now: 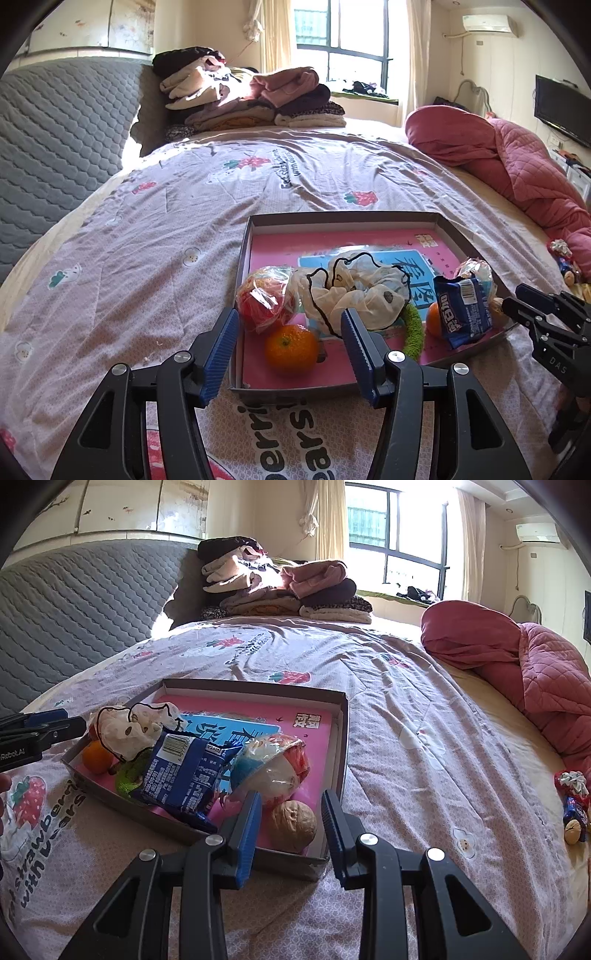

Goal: Organize objects
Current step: 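Withdraw both open grippers up and away from the tray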

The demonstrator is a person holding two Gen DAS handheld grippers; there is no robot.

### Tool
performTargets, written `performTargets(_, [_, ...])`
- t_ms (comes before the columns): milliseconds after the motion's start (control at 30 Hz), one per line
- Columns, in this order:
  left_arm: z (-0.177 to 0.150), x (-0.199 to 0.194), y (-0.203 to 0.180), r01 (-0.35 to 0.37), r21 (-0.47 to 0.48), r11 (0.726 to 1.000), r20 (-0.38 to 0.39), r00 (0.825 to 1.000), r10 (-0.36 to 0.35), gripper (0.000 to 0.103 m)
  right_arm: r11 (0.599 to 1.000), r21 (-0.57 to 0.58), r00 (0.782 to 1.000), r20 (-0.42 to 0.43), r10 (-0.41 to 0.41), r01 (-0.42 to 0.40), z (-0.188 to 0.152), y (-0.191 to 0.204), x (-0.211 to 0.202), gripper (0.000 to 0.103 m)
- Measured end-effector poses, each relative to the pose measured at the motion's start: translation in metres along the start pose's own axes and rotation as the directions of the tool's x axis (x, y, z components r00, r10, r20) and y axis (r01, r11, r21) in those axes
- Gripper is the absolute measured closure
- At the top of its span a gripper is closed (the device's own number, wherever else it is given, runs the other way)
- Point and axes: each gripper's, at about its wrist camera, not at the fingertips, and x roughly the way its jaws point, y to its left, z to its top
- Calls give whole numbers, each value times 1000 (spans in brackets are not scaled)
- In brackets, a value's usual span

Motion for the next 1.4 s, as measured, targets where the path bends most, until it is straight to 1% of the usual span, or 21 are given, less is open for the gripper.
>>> performTargets(167, [2,-8,2,2,-11,1000,14,1000,-1,43,1000,1,1000,16,-9,9,1,1,-3,63])
performTargets(233, [4,-14,4,4,-20,1000,29,1000,-3,37,1000,-2,999,29,-16,16,2,2,-6,61])
performTargets(367, [7,-25,5,7,-36,999,52,999,-5,36,1000,5,998,54,-25,24,5,2,-14,56])
performTargets(667, [1,-52,3,-5,-64,998,79,997,10,35,999,23,998,54,-26,25,9,14,-32,55])
performTargets(800, [-3,-64,2,-32,-54,998,90,995,36,34,999,13,996,76,-38,37,13,24,-45,55])
performTargets(967, [-8,-77,1,-28,-66,997,92,995,34,34,998,15,994,94,-57,56,14,31,-61,55])
performTargets(1100, [-14,-84,-4,-30,-60,998,83,996,35,34,999,21,994,101,-44,42,16,35,-72,55])
performTargets(1400, [-22,-100,-10,-65,-65,996,92,993,71,33,999,31,991,129,-35,31,20,46,-91,55])
